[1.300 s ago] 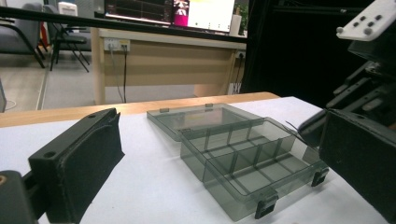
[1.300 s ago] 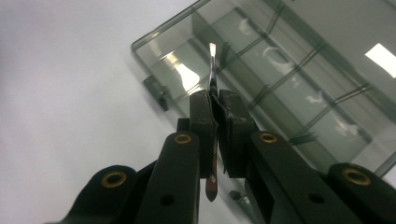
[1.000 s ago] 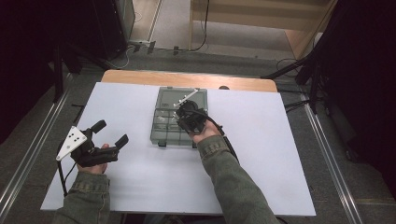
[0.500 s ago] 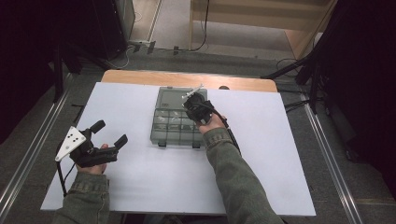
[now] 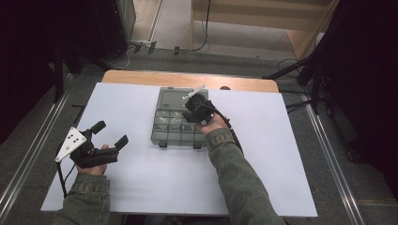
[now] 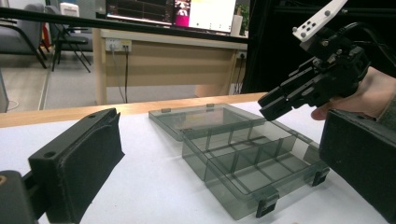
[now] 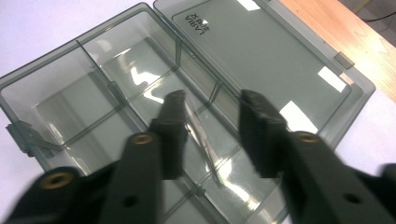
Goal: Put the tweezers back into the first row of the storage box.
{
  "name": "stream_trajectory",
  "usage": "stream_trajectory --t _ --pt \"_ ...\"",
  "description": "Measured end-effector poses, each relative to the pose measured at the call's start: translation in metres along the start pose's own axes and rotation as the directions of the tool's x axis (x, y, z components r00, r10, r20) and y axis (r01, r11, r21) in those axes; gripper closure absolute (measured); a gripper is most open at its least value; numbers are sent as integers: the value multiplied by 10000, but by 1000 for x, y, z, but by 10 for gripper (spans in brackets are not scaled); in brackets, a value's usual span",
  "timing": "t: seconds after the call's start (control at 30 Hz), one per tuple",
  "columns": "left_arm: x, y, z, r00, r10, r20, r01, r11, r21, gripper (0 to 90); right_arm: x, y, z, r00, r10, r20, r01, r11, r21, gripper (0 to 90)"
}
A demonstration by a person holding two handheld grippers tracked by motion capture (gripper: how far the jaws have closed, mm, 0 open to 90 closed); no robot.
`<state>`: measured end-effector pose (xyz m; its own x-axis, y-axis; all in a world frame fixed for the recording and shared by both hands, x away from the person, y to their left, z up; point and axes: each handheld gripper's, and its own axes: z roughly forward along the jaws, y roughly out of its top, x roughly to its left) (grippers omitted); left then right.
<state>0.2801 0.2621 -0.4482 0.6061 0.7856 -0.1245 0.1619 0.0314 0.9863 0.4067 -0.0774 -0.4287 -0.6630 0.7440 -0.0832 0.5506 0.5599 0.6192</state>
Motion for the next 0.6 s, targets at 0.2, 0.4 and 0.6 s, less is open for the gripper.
stream_trajectory --t 0.2,0.4,0.6 --pt "0 0 0 10000 25 10 -25 10000 39 0 -1 -1 -9 9995 316 -27 -316 9993 -190 348" --pt "0 0 0 10000 -10 -9 10 10000 2 0 1 -6 -26 9993 375 53 -371 9977 -571 62" --pt "-1 0 1 10000 20 7 -20 10000 29 0 0 -15 -37 9982 593 6 -589 9926 -1058 0"
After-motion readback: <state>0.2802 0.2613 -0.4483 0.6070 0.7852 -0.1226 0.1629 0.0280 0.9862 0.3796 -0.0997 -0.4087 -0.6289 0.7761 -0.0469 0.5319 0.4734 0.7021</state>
